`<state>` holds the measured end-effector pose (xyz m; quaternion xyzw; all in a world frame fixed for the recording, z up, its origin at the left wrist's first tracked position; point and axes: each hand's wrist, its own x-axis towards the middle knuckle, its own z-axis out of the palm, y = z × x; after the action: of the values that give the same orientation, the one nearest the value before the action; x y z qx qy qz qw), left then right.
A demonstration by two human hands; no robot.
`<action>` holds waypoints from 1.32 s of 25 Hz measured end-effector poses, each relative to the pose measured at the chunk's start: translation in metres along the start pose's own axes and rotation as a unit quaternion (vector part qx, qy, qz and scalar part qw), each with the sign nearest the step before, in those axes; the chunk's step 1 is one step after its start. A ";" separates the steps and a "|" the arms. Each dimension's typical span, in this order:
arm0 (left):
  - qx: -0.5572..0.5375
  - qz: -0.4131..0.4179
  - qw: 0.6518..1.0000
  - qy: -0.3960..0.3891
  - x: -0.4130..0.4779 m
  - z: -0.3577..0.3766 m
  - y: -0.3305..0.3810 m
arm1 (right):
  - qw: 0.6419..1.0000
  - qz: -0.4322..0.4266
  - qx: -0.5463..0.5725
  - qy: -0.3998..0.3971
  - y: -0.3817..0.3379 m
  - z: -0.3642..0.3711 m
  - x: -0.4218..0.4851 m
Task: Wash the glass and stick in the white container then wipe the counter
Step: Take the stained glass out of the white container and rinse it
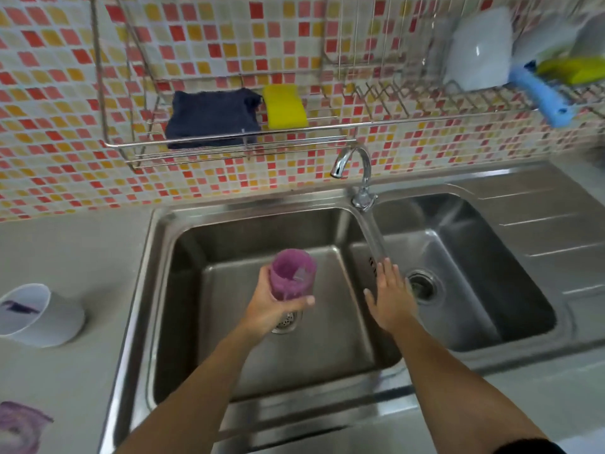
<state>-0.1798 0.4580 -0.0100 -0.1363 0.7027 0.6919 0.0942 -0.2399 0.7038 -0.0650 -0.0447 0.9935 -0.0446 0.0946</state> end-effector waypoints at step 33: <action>0.207 0.024 0.978 0.021 0.104 -0.009 -0.022 | 0.956 0.031 0.274 0.097 0.018 -0.004 0.064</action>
<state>-0.2703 0.4424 -0.0638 -0.1114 0.8354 0.5309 0.0889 -0.3048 0.7155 -0.0742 0.0182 0.9485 -0.3161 0.0075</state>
